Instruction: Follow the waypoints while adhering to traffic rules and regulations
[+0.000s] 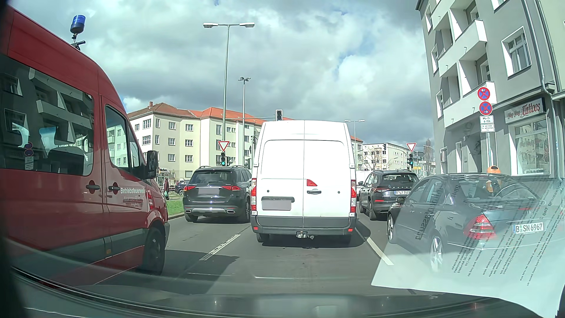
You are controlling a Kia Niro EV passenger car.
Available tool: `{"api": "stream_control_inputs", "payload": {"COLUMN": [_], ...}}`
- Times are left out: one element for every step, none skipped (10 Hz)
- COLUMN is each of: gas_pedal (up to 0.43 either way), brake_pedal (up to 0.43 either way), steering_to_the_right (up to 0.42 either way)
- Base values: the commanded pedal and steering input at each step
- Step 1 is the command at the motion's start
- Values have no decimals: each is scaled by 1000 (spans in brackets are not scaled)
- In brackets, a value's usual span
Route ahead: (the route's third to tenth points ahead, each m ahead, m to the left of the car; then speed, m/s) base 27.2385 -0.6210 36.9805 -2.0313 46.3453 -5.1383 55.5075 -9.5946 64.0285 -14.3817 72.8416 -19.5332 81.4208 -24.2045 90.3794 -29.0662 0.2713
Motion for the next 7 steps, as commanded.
{"api": "stream_control_inputs", "payload": {"gas_pedal": [157, 177, 197, 220, 228, 240, 248], "brake_pedal": [37, 37, 37, 37, 37, 37, 37], "steering_to_the_right": [-14, -14, -14, -14, -13, -14, -14]}}
